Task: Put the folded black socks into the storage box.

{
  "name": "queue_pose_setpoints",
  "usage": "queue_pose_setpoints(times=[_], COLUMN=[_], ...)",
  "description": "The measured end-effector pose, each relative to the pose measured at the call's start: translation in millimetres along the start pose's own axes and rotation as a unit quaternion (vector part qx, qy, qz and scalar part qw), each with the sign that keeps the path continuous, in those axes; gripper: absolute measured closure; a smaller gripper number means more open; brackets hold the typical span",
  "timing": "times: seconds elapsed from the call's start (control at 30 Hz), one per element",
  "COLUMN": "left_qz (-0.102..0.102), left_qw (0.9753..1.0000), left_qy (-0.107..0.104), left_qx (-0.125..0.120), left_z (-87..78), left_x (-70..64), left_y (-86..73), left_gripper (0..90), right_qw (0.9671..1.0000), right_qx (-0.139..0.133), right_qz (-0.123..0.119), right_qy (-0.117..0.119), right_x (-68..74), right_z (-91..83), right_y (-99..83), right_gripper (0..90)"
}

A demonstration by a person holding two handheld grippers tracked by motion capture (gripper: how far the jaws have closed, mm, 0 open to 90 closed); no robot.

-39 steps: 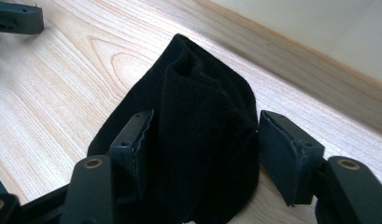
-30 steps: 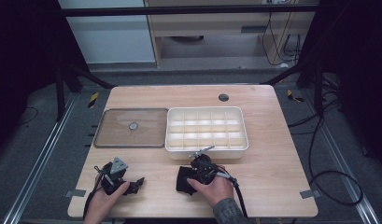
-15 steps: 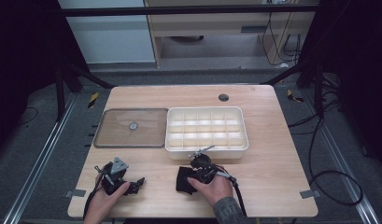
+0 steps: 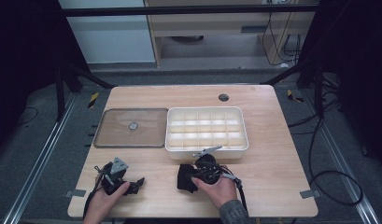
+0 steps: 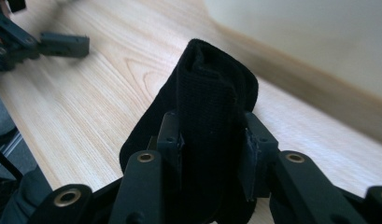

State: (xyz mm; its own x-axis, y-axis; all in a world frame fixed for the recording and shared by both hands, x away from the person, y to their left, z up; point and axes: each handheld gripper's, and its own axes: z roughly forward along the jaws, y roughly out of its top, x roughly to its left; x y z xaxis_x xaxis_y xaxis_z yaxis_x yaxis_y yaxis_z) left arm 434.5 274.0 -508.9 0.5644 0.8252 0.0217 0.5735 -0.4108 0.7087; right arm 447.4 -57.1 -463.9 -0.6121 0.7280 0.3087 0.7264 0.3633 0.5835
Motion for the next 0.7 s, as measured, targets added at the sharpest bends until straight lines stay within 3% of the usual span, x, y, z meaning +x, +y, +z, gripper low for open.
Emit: queue_pose_setpoints(times=[0.37, 0.7], left_qz=[-0.001, -0.002], left_qw=[1.0000, 1.0000], left_qy=[-0.001, -0.002], left_qx=[-0.001, -0.001], left_z=[0.0, -0.5], left_x=[-0.1, -0.6], left_y=[-0.2, -0.9], left_gripper=[0.0, 0.0], right_qw=[0.9982, 0.9950], right_qx=[-0.045, -0.060], right_qz=[-0.014, -0.015], right_qy=[-0.038, -0.078], right_x=[-7.1, -21.2], right_z=[-53.4, -90.9], right_y=[7.1, 17.2], right_gripper=[65.4, 65.2])
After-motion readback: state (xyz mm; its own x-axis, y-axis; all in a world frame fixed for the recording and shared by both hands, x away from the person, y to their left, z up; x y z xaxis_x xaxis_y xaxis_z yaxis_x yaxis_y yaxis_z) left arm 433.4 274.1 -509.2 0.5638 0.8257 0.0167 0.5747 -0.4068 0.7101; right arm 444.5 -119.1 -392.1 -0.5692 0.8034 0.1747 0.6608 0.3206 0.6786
